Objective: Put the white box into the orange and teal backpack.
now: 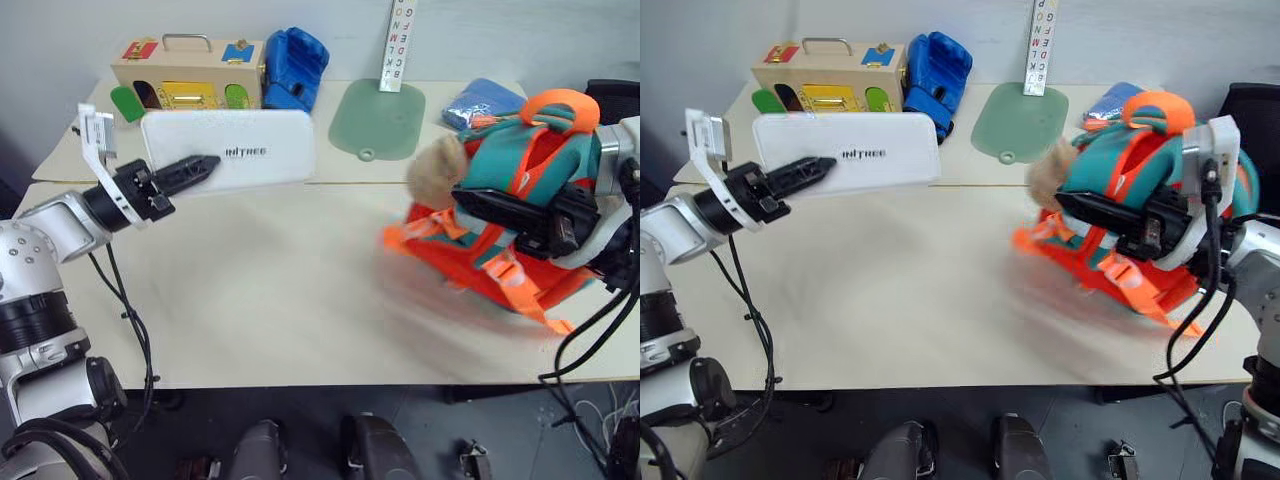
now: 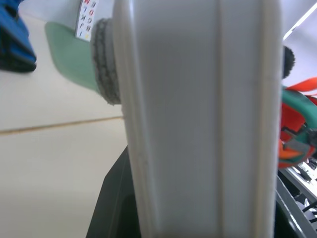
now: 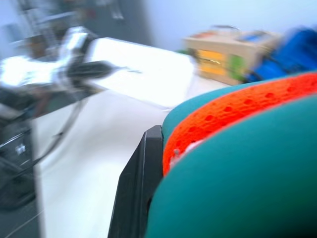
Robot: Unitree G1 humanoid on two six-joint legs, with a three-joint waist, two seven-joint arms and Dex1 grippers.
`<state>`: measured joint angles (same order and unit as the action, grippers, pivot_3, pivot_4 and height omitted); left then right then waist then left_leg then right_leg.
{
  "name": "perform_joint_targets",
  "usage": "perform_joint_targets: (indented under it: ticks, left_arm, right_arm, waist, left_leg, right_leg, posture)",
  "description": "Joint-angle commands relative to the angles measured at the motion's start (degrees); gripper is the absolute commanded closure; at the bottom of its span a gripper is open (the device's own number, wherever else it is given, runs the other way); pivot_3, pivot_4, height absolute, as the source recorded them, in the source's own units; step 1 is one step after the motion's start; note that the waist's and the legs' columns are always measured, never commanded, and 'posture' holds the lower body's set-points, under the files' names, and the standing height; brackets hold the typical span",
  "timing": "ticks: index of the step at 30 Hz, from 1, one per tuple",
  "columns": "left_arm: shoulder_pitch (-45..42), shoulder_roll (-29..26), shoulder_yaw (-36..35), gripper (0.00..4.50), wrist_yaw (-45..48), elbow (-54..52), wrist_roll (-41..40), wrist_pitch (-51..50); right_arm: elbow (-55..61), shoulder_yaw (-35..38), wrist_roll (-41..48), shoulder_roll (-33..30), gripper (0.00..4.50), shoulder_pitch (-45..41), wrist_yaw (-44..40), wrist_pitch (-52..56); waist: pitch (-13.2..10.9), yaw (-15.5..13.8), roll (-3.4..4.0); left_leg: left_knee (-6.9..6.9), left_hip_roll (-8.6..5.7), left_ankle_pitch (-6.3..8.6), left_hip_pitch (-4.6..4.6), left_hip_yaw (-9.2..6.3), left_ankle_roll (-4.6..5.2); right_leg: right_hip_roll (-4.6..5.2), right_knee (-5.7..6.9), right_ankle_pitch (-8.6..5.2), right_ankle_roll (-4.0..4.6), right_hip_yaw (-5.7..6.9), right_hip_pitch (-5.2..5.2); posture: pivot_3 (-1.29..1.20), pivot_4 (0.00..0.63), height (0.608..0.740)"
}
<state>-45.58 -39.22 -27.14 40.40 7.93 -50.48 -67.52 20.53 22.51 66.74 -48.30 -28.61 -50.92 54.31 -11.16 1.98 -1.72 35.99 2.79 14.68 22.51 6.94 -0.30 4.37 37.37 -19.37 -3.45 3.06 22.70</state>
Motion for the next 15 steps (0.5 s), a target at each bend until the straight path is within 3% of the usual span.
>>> perform_joint_targets:
  ticks: [1,4,9,15]
  left_arm:
    - [-3.0,0.1,-1.3,3.13,1.2,-1.9,-3.0,2.6]
    - [-4.0,1.8,-0.2,3.13,2.3,-4.5,-5.0,3.4]
    - [-4.5,4.2,2.7,3.13,5.7,-8.3,-6.8,5.8]
    - [-4.5,2.4,7.3,3.13,12.3,-8.9,-5.6,9.2]
  right_arm:
    - [3.4,0.6,10.3,-3.7,4.46,-3.8,-4.8,3.5]
    - [4.1,-0.2,12.0,-6.4,4.46,-3.5,-7.7,4.9]
    - [7.4,-1.5,4.3,-10.7,4.46,6.1,-16.4,1.8]
    - [5.9,-0.9,0.3,-11.2,4.46,10.1,-18.0,-0.9]
  waist:
    - [0.0,-0.2,-0.05]
    - [0.0,-0.5,-0.09]
    - [-0.1,-1.4,-0.12]
    - [-0.1,-1.6,-0.13]
  left_leg:
    - [0.00,0.01,0.00,0.01,-0.02,0.00]
    - [0.04,0.02,0.00,0.12,-0.10,-0.01]
    - [0.18,-0.01,0.05,0.45,-0.24,0.08]
    - [0.32,-0.02,0.04,0.53,-0.17,0.17]
  right_leg:
    - [0.00,0.00,0.00,0.00,0.01,0.02]
    - [0.00,0.00,0.00,0.00,0.08,0.09]
    - [0.04,-0.30,0.04,-0.08,0.26,0.10]
    - [0.02,-0.38,0.11,-0.19,0.23,0.10]
  posture:
    - [0.00,0.150,0.740]
    - [0.00,0.150,0.740]
    - [0.00,0.150,0.740]
    - [0.00,0.150,0.740]
